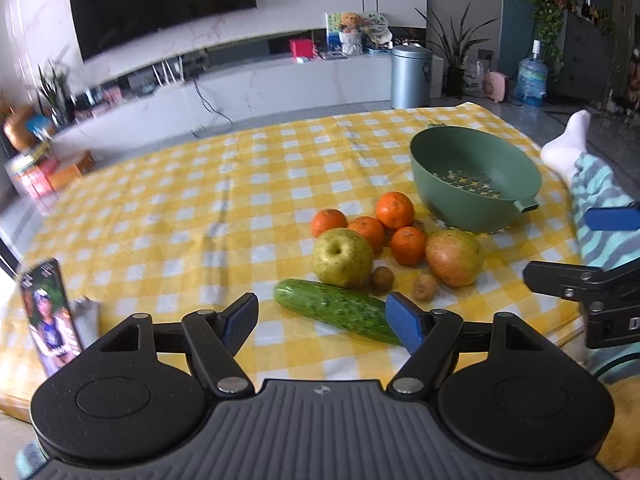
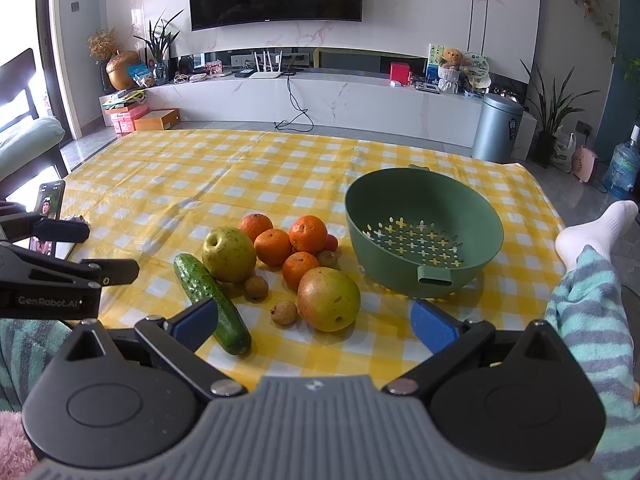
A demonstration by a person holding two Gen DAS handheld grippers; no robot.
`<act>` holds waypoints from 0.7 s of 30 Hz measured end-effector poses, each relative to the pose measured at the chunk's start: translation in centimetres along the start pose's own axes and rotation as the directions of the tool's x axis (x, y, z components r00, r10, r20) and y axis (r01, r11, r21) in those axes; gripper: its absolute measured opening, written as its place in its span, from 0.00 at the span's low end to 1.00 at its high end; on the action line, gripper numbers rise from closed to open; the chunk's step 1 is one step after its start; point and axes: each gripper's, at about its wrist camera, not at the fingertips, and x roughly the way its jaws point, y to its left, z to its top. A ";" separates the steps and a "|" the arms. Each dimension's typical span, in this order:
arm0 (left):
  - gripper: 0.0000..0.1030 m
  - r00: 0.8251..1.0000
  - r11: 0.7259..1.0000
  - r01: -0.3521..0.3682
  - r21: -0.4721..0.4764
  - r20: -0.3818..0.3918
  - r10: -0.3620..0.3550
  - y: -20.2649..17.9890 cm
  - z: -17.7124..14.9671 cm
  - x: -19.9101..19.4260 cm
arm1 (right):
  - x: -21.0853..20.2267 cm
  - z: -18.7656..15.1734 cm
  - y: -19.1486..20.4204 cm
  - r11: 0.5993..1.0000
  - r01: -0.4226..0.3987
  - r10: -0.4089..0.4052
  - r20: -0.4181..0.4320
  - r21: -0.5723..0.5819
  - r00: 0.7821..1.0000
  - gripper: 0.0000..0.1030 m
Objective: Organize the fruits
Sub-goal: 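Grasp the yellow-green pear with the left gripper while the right gripper grasps the other pear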
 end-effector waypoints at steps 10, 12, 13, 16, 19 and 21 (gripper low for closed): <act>0.63 0.987 0.985 0.100 -0.140 -0.112 -0.116 1.0 1.5 3.3 | 4.2 0.2 -0.6 0.999 -0.050 0.050 -0.023 0.015 0.998 0.88; 0.60 0.989 0.988 0.095 -0.120 -0.104 -0.108 0.8 1.7 4.1 | 5.6 0.5 -1.0 0.998 -0.055 0.056 -0.038 0.029 0.998 0.88; 0.57 0.988 0.990 0.092 -0.112 -0.110 -0.104 0.7 1.8 4.7 | 6.2 0.6 -1.1 0.998 -0.055 0.057 -0.044 0.037 0.997 0.88; 0.54 0.987 0.991 0.093 -0.095 -0.126 -0.105 0.4 2.2 6.0 | 8.0 1.0 -1.7 0.998 -0.047 0.049 -0.054 0.050 0.997 0.87; 0.53 0.986 0.992 0.090 -0.085 -0.129 -0.101 0.3 2.4 7.3 | 9.7 1.2 -2.1 0.996 -0.053 0.058 -0.065 0.078 0.996 0.86; 0.53 0.990 0.993 0.091 -0.080 -0.102 -0.099 0.2 2.6 7.9 | 10.7 1.1 -2.5 0.992 -0.069 0.076 -0.065 0.103 0.995 0.86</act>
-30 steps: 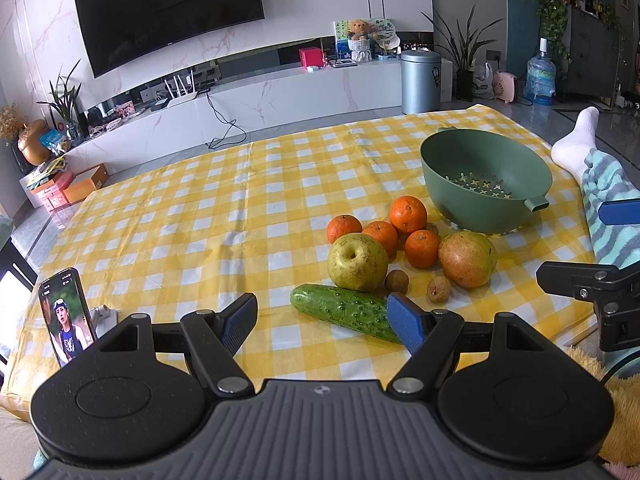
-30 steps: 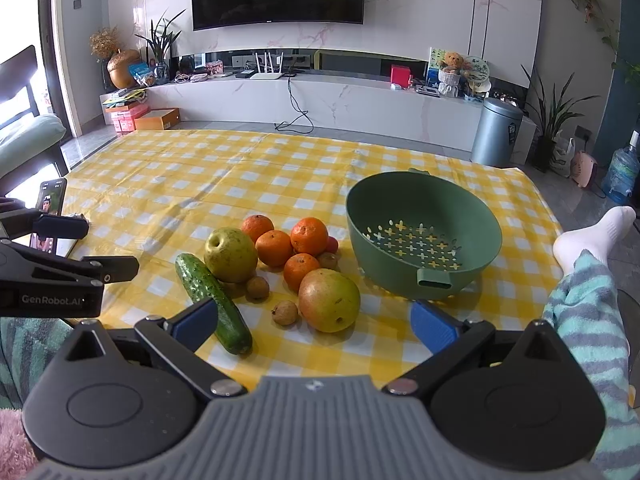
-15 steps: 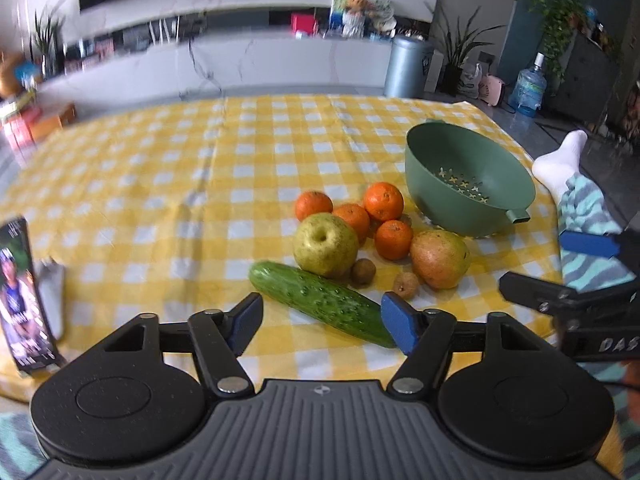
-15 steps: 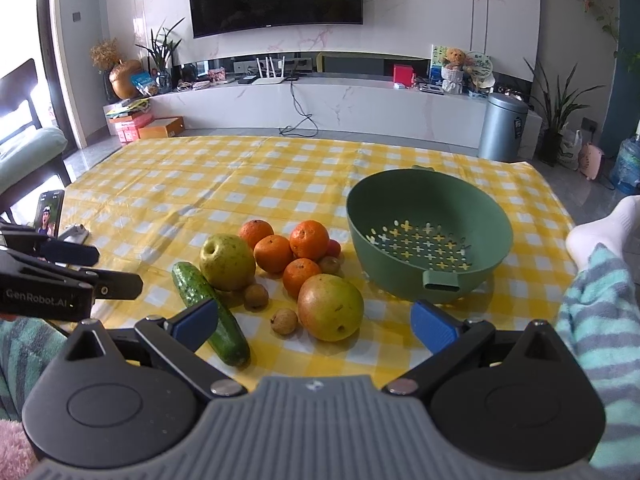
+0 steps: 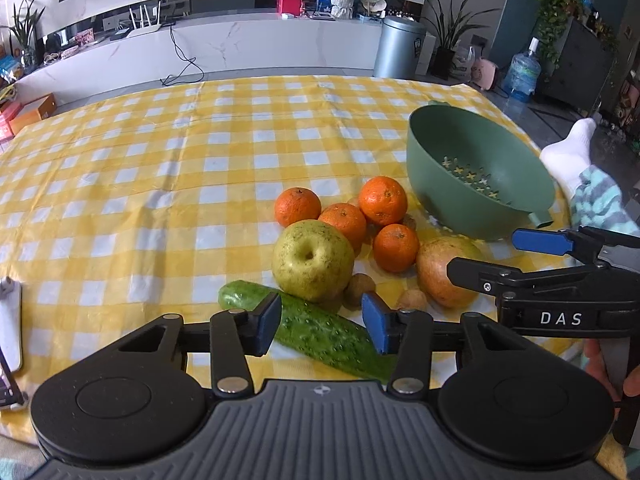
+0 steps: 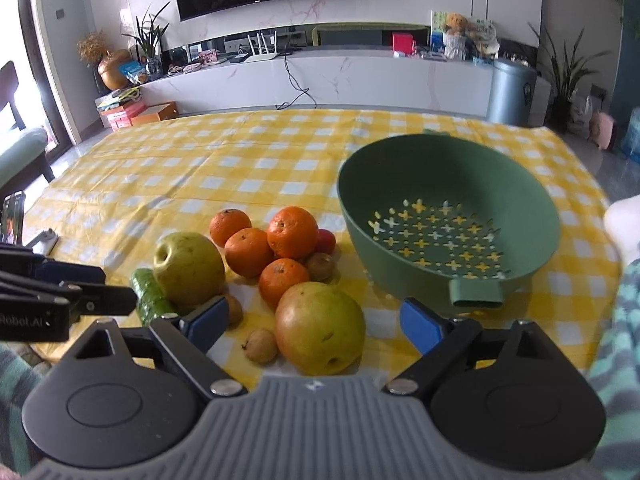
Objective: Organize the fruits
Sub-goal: 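Grasp the yellow-green pear with the left gripper while the right gripper grasps the other pear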
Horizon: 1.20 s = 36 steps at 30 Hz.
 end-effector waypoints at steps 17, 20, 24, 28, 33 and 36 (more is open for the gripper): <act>0.67 0.997 1.000 -0.015 0.017 0.070 0.013 0.7 0.1 3.7 | 3.2 -0.5 -1.1 0.994 -0.042 0.047 -0.048 0.096 0.998 0.77; 0.69 0.998 1.000 -0.012 0.026 0.056 0.010 0.8 0.0 4.3 | 3.6 -0.5 -1.2 0.994 -0.048 0.054 -0.064 0.103 0.996 0.77; 0.71 0.999 0.999 -0.005 0.038 0.048 0.003 0.9 -0.2 4.8 | 4.2 -0.6 -1.3 0.994 -0.043 0.051 -0.080 0.104 0.995 0.74; 0.74 0.999 0.999 0.000 0.039 0.052 -0.002 0.8 -0.2 5.2 | 4.7 -0.6 -1.4 0.994 -0.036 0.046 -0.093 0.105 0.995 0.72; 0.75 0.998 0.999 0.003 0.052 0.056 -0.006 0.8 -0.1 5.9 | 5.3 -0.7 -1.7 0.992 -0.034 0.048 -0.111 0.122 0.993 0.67; 0.76 0.998 0.999 0.018 0.049 0.061 -0.021 1.0 -0.2 6.4 | 5.4 -0.7 -2.0 0.990 -0.034 0.050 -0.112 0.136 0.992 0.64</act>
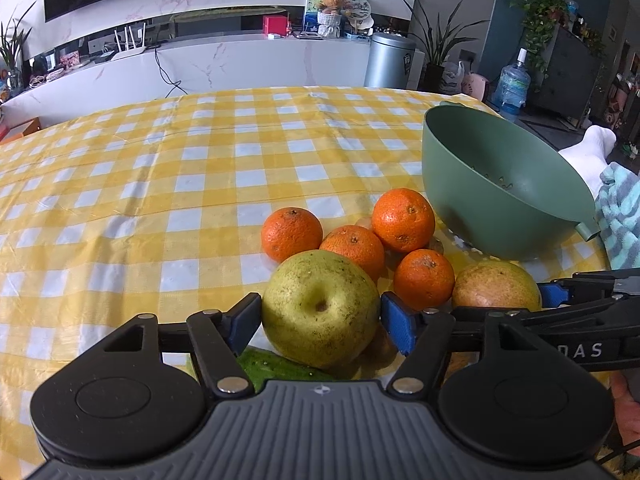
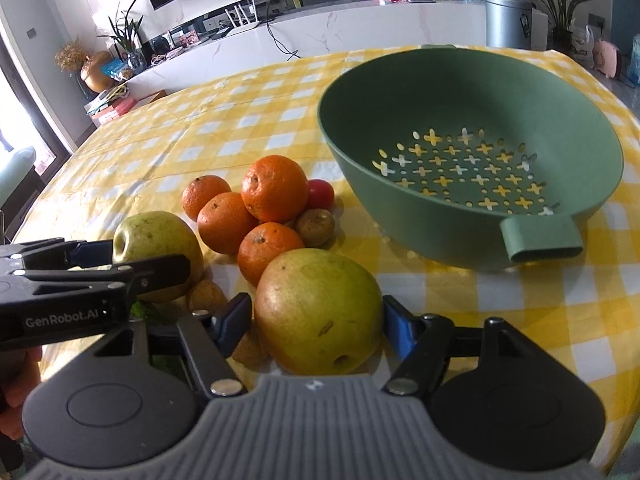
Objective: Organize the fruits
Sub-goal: 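Grasp the yellow-green pear with the left gripper while the right gripper grasps the other pear, then carry both pears over the green colander with both grippers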
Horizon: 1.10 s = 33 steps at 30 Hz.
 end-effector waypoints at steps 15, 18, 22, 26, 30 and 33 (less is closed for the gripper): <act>0.72 0.999 1.000 0.027 0.006 0.042 -0.027 0.1 -0.6 0.6 | -0.1 -0.4 0.1 1.000 0.002 -0.002 0.006 0.000 1.000 0.62; 0.72 0.999 1.000 0.021 0.015 0.048 -0.021 -0.1 -0.7 0.5 | -0.3 -0.6 0.2 1.000 0.004 -0.004 0.011 -0.011 1.000 0.61; 0.72 0.998 1.000 0.013 -0.005 0.053 -0.013 0.0 -0.7 0.5 | -0.4 -0.7 0.1 1.000 0.003 -0.003 0.013 -0.009 1.000 0.61; 0.72 0.996 1.000 0.003 -0.001 0.084 -0.003 -0.2 -0.5 -0.3 | -0.8 -0.8 -0.2 1.000 -0.004 0.004 0.019 0.007 1.000 0.61; 0.72 0.995 1.000 -0.007 -0.009 0.102 0.008 -0.6 0.0 -1.7 | -1.7 -0.7 0.1 1.000 -0.020 0.020 0.051 -0.004 0.998 0.61; 0.72 0.994 1.000 0.003 -0.021 0.108 -0.001 -0.8 0.4 -3.0 | -2.8 -0.6 0.5 0.999 -0.027 0.030 0.090 -0.032 0.996 0.61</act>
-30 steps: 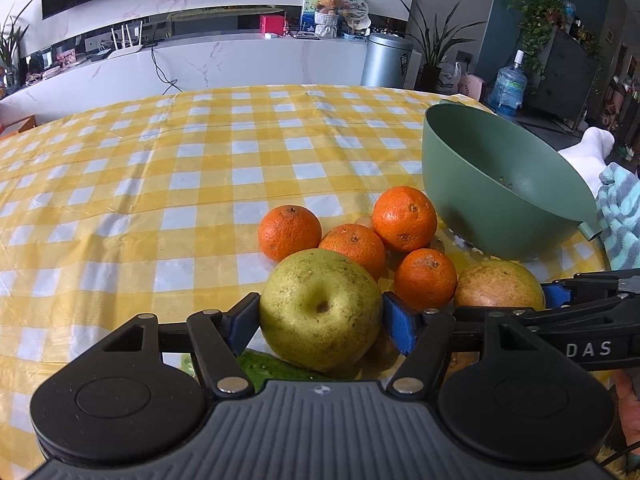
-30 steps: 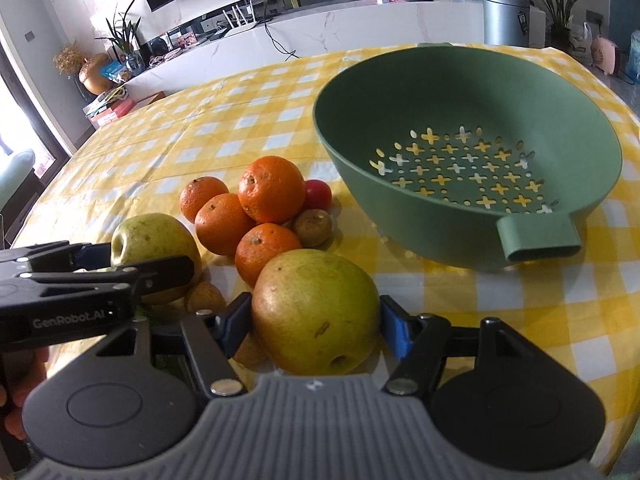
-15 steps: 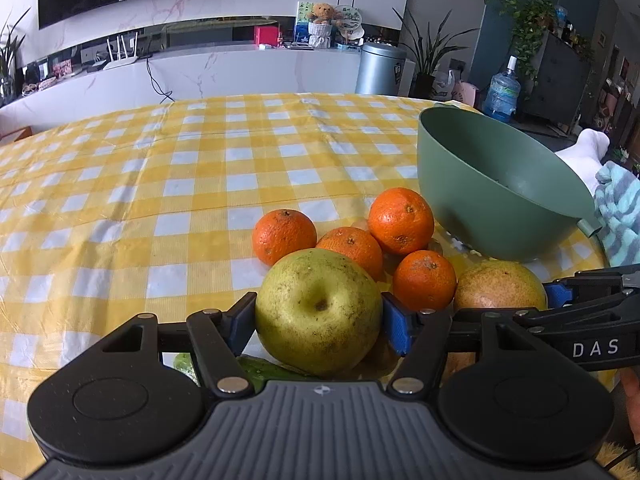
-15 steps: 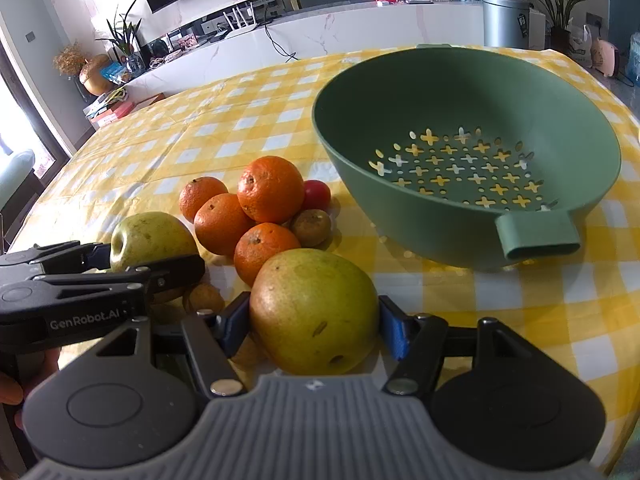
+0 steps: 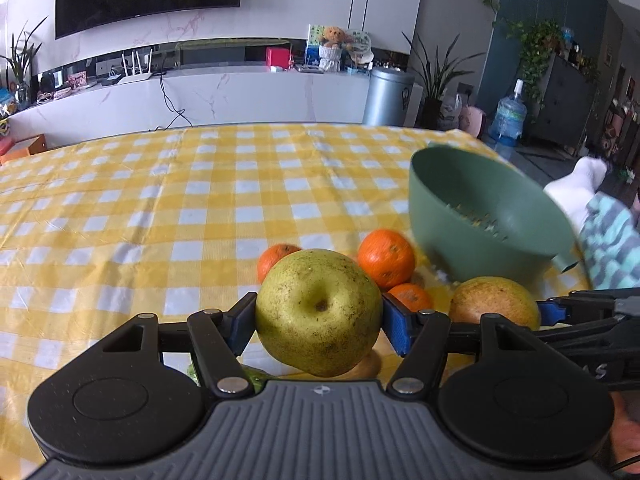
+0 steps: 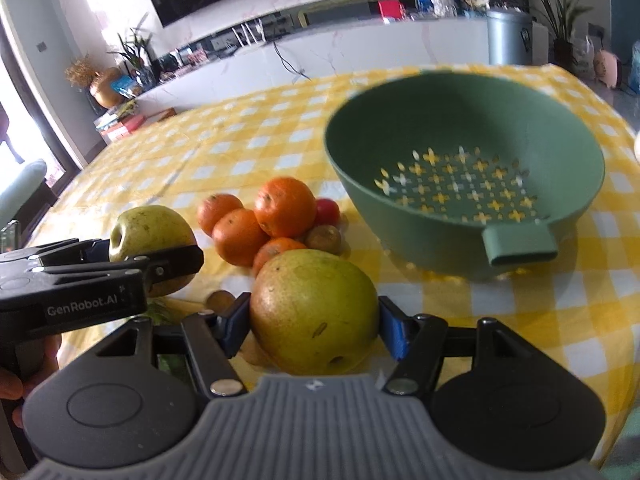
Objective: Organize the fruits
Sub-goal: 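Carry both pears over the green colander with both grippers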
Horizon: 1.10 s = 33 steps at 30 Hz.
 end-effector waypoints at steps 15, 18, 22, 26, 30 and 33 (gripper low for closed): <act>0.72 0.997 0.998 0.068 -0.009 0.037 -0.067 -4.3 5.9 -1.9 | -5.5 5.7 -0.4 0.965 0.082 -0.047 0.144 -0.249 0.988 0.61; 0.72 0.995 0.994 0.103 -0.024 0.018 -0.102 -5.6 7.2 -0.4 | -4.8 7.6 -2.0 0.951 0.100 -0.065 0.126 -0.292 0.990 0.61; 0.72 0.988 0.988 0.148 -0.046 -0.039 -0.149 -7.0 8.7 2.3 | -2.3 10.0 -5.0 0.945 0.064 -0.056 0.034 -0.320 0.998 0.61; 0.72 0.980 0.983 0.178 -0.045 -0.082 -0.181 -7.9 10.1 5.2 | 0.2 11.1 -7.1 0.934 0.055 -0.074 -0.041 -0.353 0.996 0.61; 0.72 0.966 0.976 0.214 -0.051 -0.135 -0.219 -8.6 10.9 7.6 | 2.2 11.2 -8.4 0.934 0.031 -0.074 -0.107 -0.355 0.991 0.61; 0.72 0.956 0.972 0.233 -0.026 -0.178 -0.234 -9.1 11.0 8.8 | 3.3 10.4 -8.2 0.918 0.041 -0.104 -0.139 -0.395 0.985 0.61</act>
